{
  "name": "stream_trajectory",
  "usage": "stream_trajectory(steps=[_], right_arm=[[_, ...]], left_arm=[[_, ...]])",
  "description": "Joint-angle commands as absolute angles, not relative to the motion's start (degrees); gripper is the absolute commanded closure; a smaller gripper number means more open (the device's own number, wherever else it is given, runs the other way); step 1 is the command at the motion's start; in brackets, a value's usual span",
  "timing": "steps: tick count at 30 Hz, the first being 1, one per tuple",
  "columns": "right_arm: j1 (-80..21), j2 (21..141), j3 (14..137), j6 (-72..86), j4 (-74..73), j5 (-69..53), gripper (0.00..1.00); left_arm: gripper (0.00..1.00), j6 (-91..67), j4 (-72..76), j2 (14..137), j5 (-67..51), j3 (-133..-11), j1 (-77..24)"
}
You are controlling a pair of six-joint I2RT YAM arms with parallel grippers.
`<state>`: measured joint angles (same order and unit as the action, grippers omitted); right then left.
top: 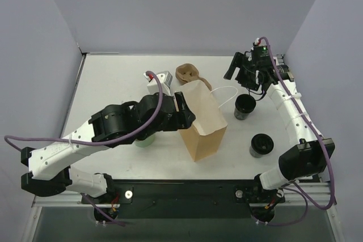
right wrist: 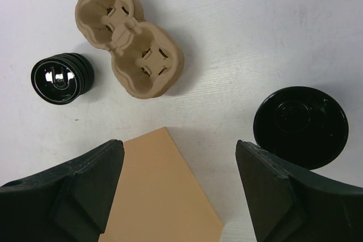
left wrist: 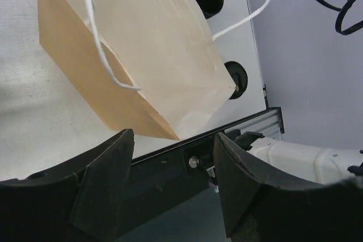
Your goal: Pack the takeout coffee
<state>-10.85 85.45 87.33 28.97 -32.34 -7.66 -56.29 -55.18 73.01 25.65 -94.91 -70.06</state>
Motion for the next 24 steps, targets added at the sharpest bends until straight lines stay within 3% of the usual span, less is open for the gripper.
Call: stream_trajectory(steps=[1,12,16,17,20,23,24], right_arm=[[-10.7,85.1,87.7,29.9,-30.5,-9.9,0.18],[-11.2,91.4,91.9,25.8,-29.0,-14.5,0.21],[-12.0,94.2,94.3,24.7,-29.0,-14.8,0.23],[-12.2,94.9,94.7,23.9,-28.8,-14.9,0.24],[-14.1,98.3,98.0,20.4,-28.4,-15.8,0.26],[-15.9,103.3,103.8,19.3,-29.4,-15.2,0.26],[-16.3,105.6,105.1,19.6,-29.9,-14.4,0.25]], left_arm=[[0.32,-70.3,-65.8,79.2,35.4,-102.6,-75.1],[0.34,-80.4,-79.8,89.2,33.7,-105.8,-74.6],[0.36,-76.3,-74.7,89.4,33.1,-102.3,-72.1],[0.45,-74.0,-72.3,89.0,33.5,-101.3,-71.7],[0.55,-71.5,-69.3,87.5,31.0,-97.9,-67.9],[0.74,-68.1,-68.7,85.3,27.5,-95.6,-64.6],[0.84,-66.5,-69.1,84.6,26.8,-95.3,-64.3]])
